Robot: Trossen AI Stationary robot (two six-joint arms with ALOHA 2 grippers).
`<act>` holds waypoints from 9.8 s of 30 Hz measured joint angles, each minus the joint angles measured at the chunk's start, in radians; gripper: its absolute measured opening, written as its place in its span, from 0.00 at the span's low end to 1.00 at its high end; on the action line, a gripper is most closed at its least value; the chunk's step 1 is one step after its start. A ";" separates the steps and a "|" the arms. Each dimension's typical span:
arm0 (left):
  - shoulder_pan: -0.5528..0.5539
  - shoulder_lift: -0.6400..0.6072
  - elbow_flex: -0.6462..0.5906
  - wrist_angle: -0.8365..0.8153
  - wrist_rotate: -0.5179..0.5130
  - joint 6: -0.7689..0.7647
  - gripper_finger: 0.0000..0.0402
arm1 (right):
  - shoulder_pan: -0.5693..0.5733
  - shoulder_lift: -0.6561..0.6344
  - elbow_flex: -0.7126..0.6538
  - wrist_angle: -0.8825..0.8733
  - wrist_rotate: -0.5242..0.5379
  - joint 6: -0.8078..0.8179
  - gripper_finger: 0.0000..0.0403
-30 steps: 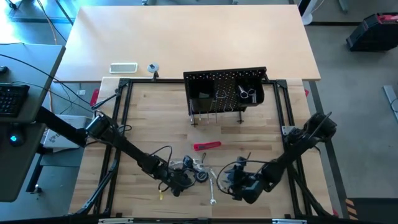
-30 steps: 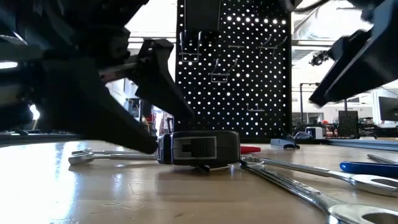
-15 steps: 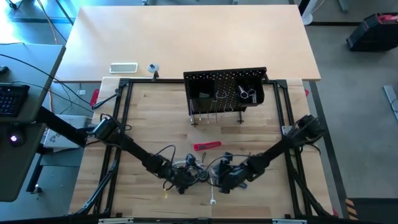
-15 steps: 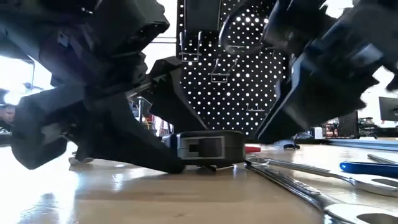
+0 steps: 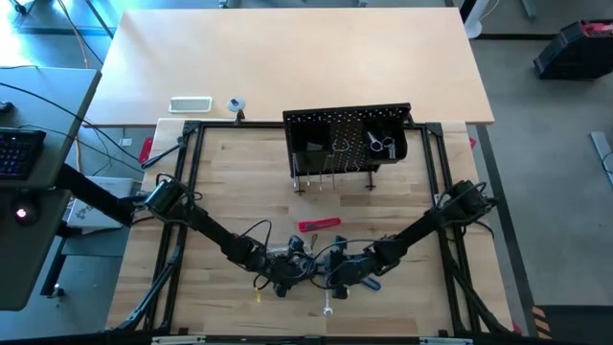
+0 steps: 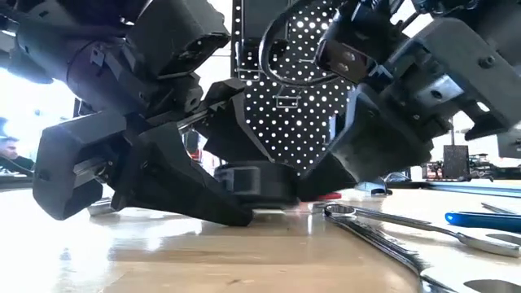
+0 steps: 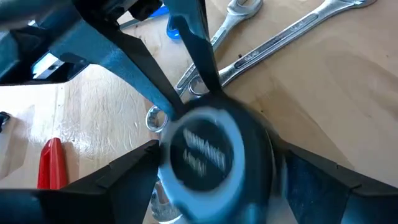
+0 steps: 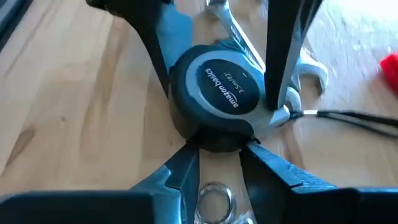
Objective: Hang tools onto peg board
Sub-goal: Hang the measuring tape on the peg board
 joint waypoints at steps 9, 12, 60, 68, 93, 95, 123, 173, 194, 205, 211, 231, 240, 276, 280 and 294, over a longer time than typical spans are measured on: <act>0.022 0.005 0.000 0.037 -0.049 -0.029 0.73 | -0.022 -0.003 0.011 0.222 -0.008 -0.090 0.15; 0.024 0.005 0.000 0.025 -0.087 -0.042 0.68 | -0.025 -0.003 0.011 0.203 -0.034 -0.083 0.11; -0.002 -0.364 -0.002 -0.168 -0.248 0.079 0.28 | 0.117 -0.086 0.007 -0.252 0.132 0.199 0.22; -0.002 -0.457 -0.002 -0.175 -0.255 0.098 0.28 | 0.182 -0.086 0.007 -0.253 0.375 0.245 0.28; -0.001 -0.732 -0.001 -0.114 -0.251 0.222 0.28 | 0.138 0.003 0.007 -0.125 0.520 0.198 0.28; -0.001 -0.736 -0.001 -0.106 -0.251 0.233 0.28 | 0.117 0.015 -0.002 -0.063 0.529 0.146 0.28; -0.019 -0.689 0.000 -0.009 -0.180 0.517 0.28 | -0.227 0.026 -0.143 1.229 -0.109 0.188 0.28; -0.152 -0.673 -0.001 -0.114 -0.352 0.760 0.28 | -0.285 0.024 -0.071 1.229 -0.149 0.302 0.41; -0.141 -0.627 -0.004 -0.134 -0.322 0.778 0.28 | -0.313 0.025 -0.005 1.192 -0.200 0.304 0.36; -0.136 -0.597 -0.003 -0.133 -0.337 0.799 0.28 | -0.319 0.025 0.024 1.112 -0.240 0.285 0.21; -0.139 -0.597 -0.003 -0.127 -0.379 0.811 0.28 | -0.320 0.023 0.025 1.099 -0.250 0.256 0.14; -0.148 -0.600 0.000 -0.210 -0.421 0.721 0.34 | -0.313 0.009 0.016 0.925 -0.251 0.082 0.00; -0.151 -0.600 0.000 -0.347 -0.443 0.610 0.36 | -0.311 0.009 0.016 0.971 -0.265 0.074 0.00; -0.148 -0.609 -0.001 -0.412 -0.545 0.366 0.58 | -0.296 -0.749 -0.662 0.861 -0.055 -0.004 0.00; -0.128 -0.609 -0.002 -0.426 -0.517 0.325 0.58 | -0.296 -0.797 -0.701 0.812 0.017 0.000 0.00; -0.097 -0.609 -0.002 -0.481 -0.472 0.269 0.58 | -0.199 -0.823 -0.706 0.735 0.348 -0.121 0.00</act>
